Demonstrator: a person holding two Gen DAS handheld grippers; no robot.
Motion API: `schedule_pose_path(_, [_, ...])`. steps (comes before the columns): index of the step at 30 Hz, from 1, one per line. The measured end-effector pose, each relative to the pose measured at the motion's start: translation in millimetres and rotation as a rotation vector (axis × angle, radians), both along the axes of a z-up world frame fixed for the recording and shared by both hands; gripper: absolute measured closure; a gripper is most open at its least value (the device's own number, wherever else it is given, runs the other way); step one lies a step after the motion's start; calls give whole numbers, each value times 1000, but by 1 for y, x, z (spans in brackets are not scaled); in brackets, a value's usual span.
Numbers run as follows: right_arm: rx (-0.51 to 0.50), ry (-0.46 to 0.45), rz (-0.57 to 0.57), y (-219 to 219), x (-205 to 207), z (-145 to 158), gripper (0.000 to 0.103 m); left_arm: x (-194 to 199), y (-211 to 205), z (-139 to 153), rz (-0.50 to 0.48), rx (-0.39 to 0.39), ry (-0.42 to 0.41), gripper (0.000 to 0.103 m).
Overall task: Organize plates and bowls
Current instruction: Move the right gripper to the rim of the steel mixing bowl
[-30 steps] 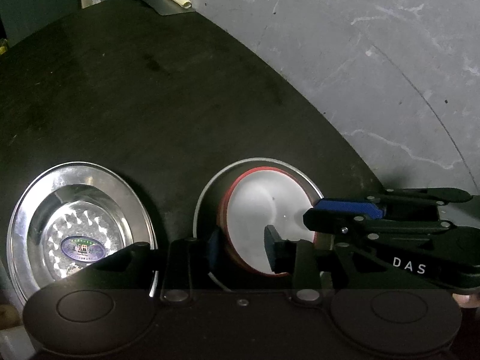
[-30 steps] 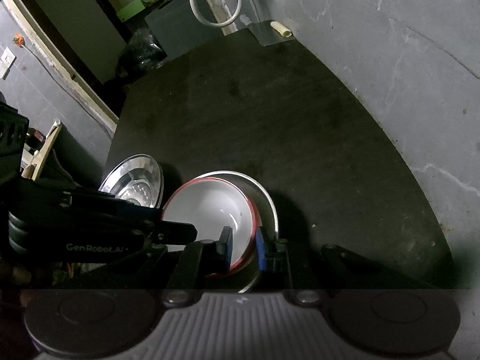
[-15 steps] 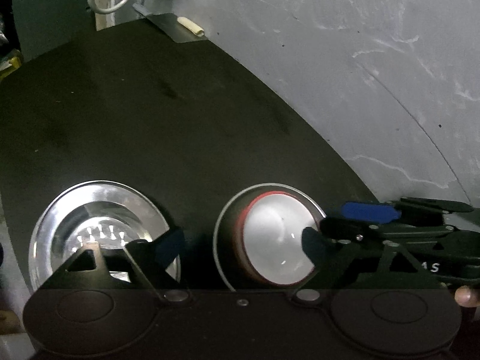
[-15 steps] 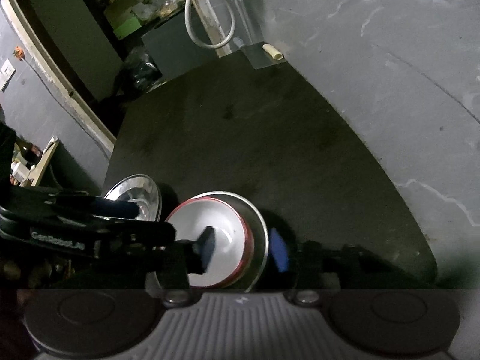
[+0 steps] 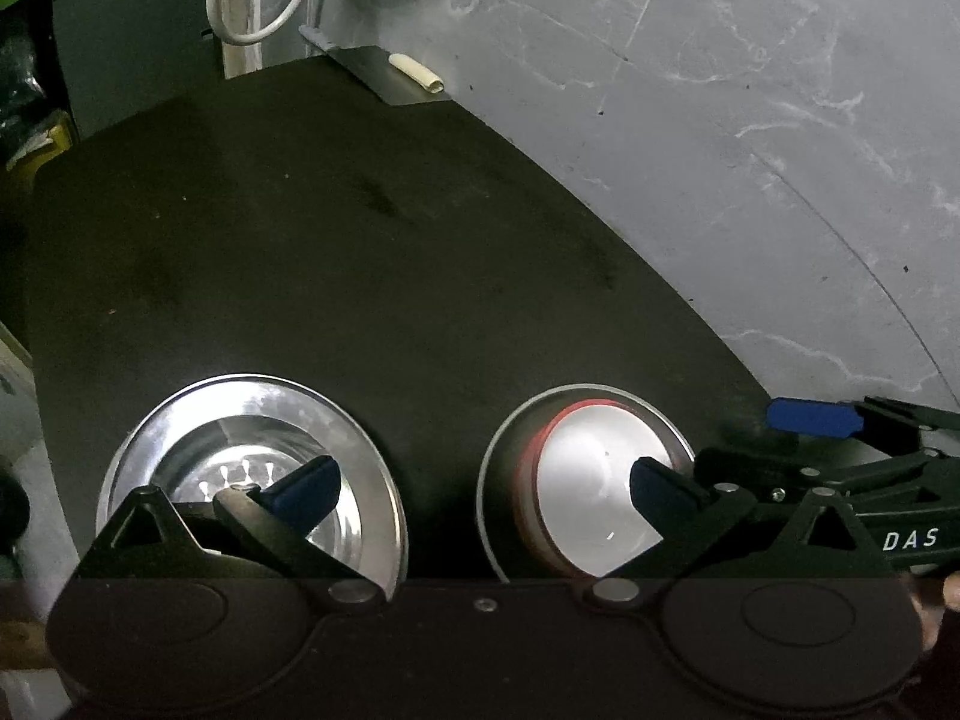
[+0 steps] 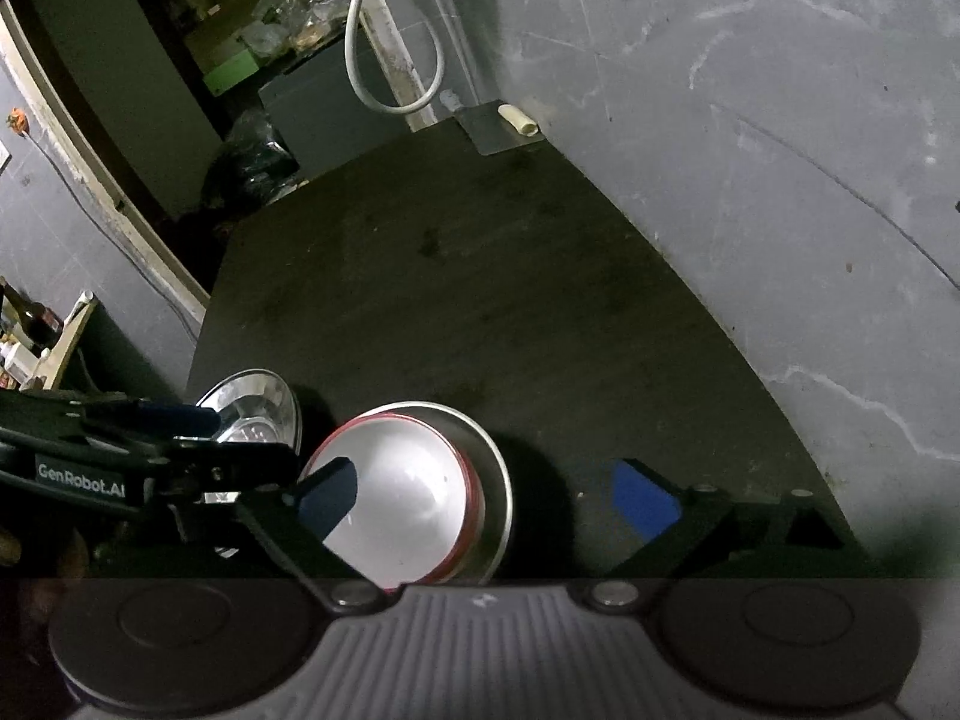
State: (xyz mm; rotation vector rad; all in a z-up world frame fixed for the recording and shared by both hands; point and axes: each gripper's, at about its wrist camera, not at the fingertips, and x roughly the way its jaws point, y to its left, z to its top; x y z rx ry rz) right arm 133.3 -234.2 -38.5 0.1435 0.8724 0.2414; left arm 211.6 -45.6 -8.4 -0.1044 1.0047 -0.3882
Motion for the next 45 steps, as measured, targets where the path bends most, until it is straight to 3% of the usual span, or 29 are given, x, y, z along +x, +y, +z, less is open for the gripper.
schedule_pose_path(7, [-50,-14,-26,3,-1,2,0,-2,5,-1,3,-3,-34,1])
schedule_pose_path(12, [-200,-57,-37,16,-6,9,0,-5,18,-1,38,-14,-73,1])
schedule_pose_path(18, [-310,-100,-3,31,-10,10,0,-6,28,-2,29,-17,-74,1])
schedule_pose_path(33, [-322,-95,-26,30,-6,7,0,-4,20,-8,-27,155,-98,1])
schedule_pose_path(45, [-340,-70,-21,29,-5,3,0,-7,13,-10,-44,211,-98,1])
